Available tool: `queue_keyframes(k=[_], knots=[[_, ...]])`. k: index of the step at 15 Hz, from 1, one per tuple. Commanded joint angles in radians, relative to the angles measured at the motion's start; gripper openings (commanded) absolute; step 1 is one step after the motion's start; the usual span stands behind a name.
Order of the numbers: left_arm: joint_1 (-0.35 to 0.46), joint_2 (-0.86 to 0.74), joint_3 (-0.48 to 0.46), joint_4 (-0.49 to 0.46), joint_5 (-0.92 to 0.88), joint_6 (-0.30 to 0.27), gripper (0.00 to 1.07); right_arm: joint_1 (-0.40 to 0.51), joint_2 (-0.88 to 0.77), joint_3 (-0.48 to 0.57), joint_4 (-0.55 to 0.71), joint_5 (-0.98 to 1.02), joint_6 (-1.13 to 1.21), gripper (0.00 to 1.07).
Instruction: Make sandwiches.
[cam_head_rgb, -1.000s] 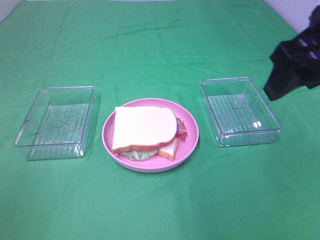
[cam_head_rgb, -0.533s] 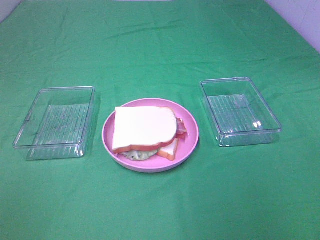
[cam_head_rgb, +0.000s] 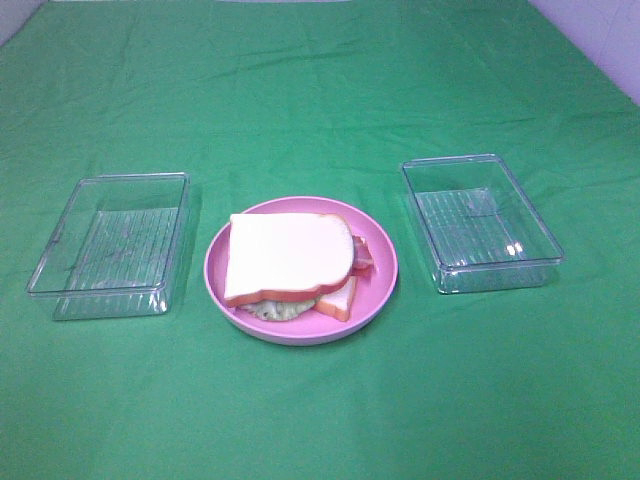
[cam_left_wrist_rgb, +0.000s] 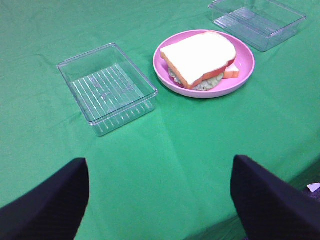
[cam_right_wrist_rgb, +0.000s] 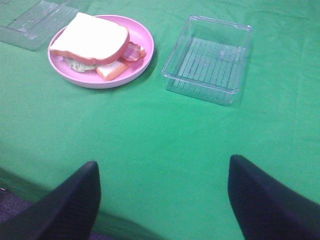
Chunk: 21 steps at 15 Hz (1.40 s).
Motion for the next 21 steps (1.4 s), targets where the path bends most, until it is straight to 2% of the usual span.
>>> queue_keyframes(k=[1, 14, 16, 19, 21], knots=[[0.001, -0.007, 0.004, -0.001, -0.007, 0.001, 0.75, -0.003, -0.014, 0.006, 0.014, -0.011, -0.029, 0.69], [0.002, -0.010, 0.004, 0.000, -0.007, 0.001, 0.75, -0.003, -0.013, 0.006, 0.022, -0.011, -0.025, 0.69], [0.078, -0.009, 0.004, 0.001, -0.007, 0.001, 0.75, -0.093, -0.013, 0.006, 0.030, -0.011, -0.025, 0.69], [0.252, -0.009, 0.004, 0.001, -0.007, 0.001, 0.75, -0.299, -0.014, 0.006, 0.030, -0.011, -0.025, 0.69], [0.329, -0.009, 0.004, 0.001, -0.007, 0.001, 0.75, -0.396, -0.015, 0.006, 0.030, -0.011, -0.025, 0.69]])
